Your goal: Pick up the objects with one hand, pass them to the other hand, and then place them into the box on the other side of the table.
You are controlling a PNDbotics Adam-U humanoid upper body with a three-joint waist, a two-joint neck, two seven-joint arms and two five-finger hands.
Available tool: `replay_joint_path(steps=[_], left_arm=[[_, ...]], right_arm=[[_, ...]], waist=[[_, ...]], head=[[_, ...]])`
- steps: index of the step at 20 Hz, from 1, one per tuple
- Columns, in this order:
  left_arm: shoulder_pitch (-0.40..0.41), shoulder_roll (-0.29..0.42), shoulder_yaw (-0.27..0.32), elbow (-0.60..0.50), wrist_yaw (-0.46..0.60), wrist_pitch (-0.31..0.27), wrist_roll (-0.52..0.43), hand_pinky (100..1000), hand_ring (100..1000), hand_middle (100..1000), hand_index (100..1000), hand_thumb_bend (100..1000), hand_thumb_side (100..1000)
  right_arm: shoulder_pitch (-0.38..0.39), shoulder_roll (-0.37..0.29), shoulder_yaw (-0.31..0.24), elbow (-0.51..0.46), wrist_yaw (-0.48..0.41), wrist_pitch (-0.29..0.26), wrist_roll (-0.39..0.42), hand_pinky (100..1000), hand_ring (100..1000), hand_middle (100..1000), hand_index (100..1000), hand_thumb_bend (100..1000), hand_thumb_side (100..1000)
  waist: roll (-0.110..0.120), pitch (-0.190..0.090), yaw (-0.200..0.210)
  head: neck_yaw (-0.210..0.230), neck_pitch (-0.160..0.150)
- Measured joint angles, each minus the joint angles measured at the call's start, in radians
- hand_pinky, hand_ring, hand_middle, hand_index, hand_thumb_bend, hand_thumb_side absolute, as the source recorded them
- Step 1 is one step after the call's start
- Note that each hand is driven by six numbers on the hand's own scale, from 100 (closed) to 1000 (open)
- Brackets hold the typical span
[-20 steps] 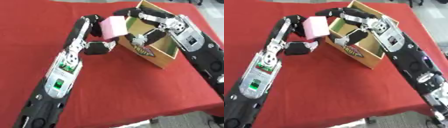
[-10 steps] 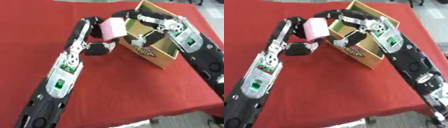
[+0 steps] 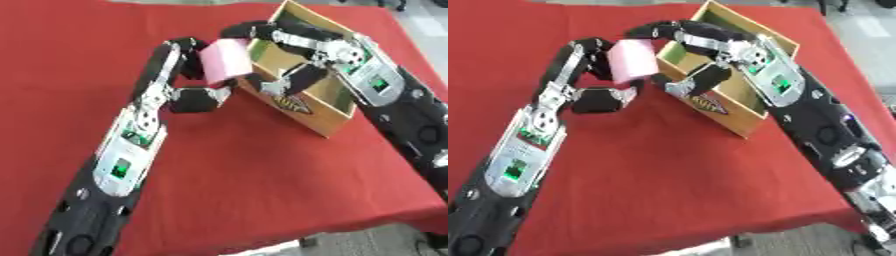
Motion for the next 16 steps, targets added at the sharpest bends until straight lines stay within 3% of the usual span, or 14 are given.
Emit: replay_joint_path(steps=[16], left_arm=[[0.000,0.009,-0.008,-0.031,0.012,-0.021,-0.037,586,468,346,503,191,100]], right_arm=[[-0.002,0.007,0.004,0.014,0.036,-0.003,-0.003,951,1000,882,1000,100,260]], waist=[[-0.002,0.010,-0.003]], head=[[-0.003,0.000]])
